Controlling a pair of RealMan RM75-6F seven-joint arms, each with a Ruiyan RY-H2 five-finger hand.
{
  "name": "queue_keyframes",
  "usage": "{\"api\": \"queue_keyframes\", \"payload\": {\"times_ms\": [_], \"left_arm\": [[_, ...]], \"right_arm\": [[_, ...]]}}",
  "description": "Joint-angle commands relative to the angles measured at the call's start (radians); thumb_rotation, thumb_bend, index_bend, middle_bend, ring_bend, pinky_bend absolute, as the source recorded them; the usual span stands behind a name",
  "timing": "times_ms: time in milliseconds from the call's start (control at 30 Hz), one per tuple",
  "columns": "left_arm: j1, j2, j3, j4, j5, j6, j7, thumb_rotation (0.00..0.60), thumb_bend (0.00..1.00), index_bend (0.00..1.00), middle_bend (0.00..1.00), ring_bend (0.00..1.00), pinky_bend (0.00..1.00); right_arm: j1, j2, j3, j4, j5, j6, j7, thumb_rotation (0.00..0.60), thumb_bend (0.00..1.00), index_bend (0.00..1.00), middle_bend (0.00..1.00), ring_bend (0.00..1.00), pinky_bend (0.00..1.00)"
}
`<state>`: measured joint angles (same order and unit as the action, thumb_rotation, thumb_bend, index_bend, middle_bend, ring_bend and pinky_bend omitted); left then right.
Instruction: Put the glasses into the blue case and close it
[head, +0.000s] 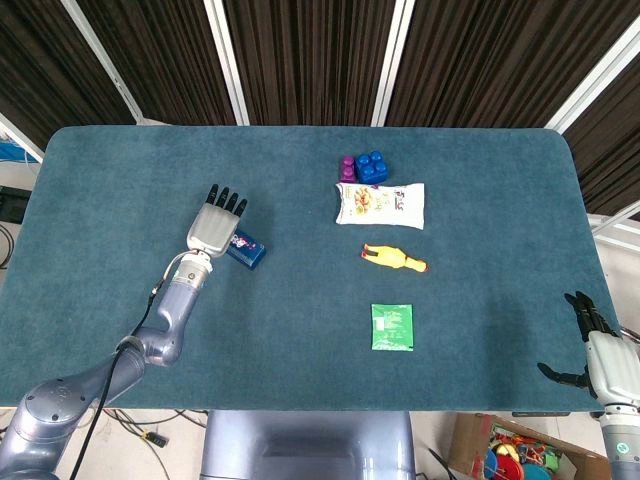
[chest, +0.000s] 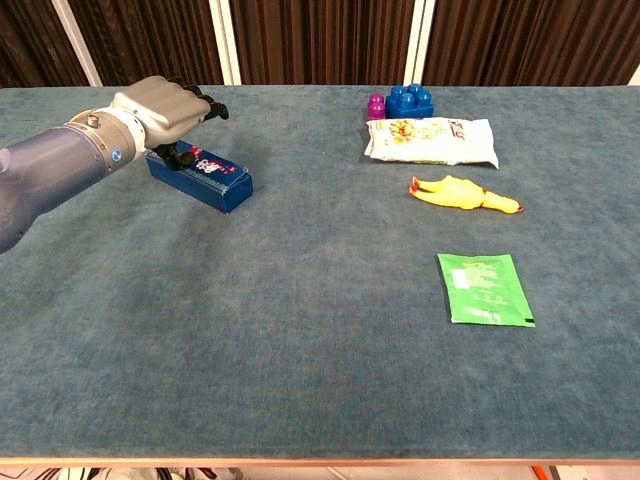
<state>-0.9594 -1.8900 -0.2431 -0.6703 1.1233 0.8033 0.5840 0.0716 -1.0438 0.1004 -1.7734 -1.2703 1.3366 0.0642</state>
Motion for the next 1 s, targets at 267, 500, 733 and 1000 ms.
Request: {"api": "queue_keyframes", "payload": {"times_ms": [267, 500, 733, 1000], "left_arm": [[0.042, 0.114, 0.007, -0.158, 0.041, 0.113, 0.008, 0.600, 0.34, 0.10, 0.10, 0.04, 0.07], [0.187, 0.338, 0.031, -0.531, 0.029, 0.258, 0.032, 0.600, 0.34, 0.10, 0.09, 0.04, 0.07], [0.348, 0.579, 0.109, -0.934, -0.017, 0.390, 0.133, 0.600, 0.34, 0.10, 0.06, 0.03, 0.04], [0.537, 0.734, 0.216, -1.180, 0.070, 0.571, 0.013, 0.600, 0.32, 0.08, 0.01, 0.00, 0.00]], "right_arm": [[-0.001, 0.001, 0.003, 0.002, 0.004, 0.001, 0.004, 0.600, 0.21, 0.09, 0.02, 0.16, 0.29], [-0.001, -0.001, 0.003, 0.003, -0.004, 0.007, 0.002, 0.600, 0.21, 0.09, 0.02, 0.16, 0.29], [-0.004, -0.015, 0.012, 0.026, -0.030, 0.051, -0.019, 0.600, 0.20, 0.04, 0.02, 0.16, 0.29], [-0.006, -0.054, 0.002, 0.102, -0.154, 0.131, -0.018, 0.600, 0.15, 0.03, 0.02, 0.16, 0.29]]}}
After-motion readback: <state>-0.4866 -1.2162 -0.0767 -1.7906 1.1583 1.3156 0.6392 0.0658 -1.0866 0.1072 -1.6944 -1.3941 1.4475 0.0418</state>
